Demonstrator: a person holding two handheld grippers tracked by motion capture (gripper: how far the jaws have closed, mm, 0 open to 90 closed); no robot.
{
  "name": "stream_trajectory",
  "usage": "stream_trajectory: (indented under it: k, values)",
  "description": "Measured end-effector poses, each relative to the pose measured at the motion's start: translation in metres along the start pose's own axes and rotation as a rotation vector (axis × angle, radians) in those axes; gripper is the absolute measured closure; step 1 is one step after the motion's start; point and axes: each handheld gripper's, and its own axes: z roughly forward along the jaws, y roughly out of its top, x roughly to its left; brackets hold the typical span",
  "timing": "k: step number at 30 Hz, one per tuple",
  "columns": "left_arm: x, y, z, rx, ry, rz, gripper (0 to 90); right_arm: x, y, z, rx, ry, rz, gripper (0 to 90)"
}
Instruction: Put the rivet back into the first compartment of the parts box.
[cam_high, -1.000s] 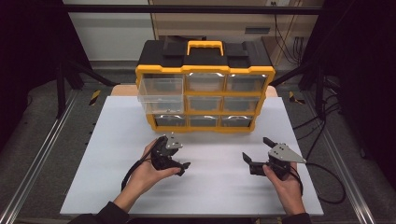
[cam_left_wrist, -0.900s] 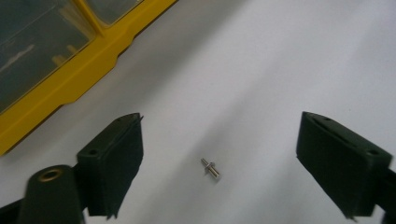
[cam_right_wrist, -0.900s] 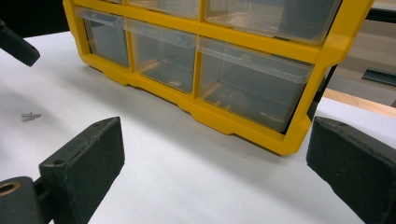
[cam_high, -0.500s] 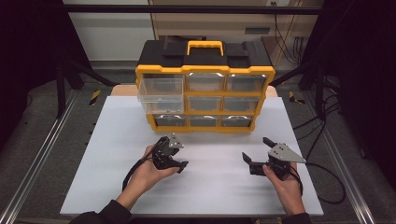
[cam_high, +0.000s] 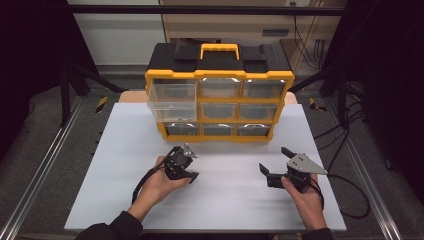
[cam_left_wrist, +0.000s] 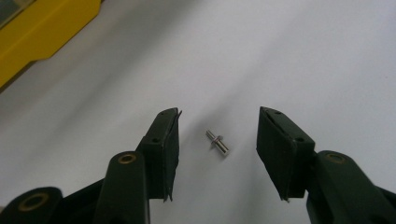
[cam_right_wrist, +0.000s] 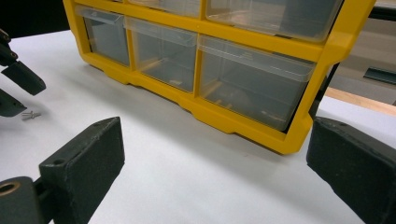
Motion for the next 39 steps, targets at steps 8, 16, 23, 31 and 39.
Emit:
stream_trajectory:
  k: [8,16,23,31,39]
  values:
    - [0.002,0.001,0.003,0.039,-0.004,-0.007,55.3,0.0,0.0,0.0,0.002,0.0,-0.001,4.3]
    - [0.002,0.002,0.005,0.057,-0.003,-0.012,58.3,0.0,0.0,0.0,0.003,0.0,-0.001,4.3]
    - [0.002,0.003,0.008,0.072,-0.006,-0.004,61.8,0.0,0.0,0.0,0.002,0.0,-0.001,4.3]
    - [0.001,0.002,0.01,0.08,-0.009,-0.004,67.8,0.0,0.0,0.0,0.005,0.0,-0.002,4.4]
    - [0.0,0.001,0.012,0.074,0.007,0.018,76.0,0.0,0.0,0.001,0.006,0.001,-0.004,4.3]
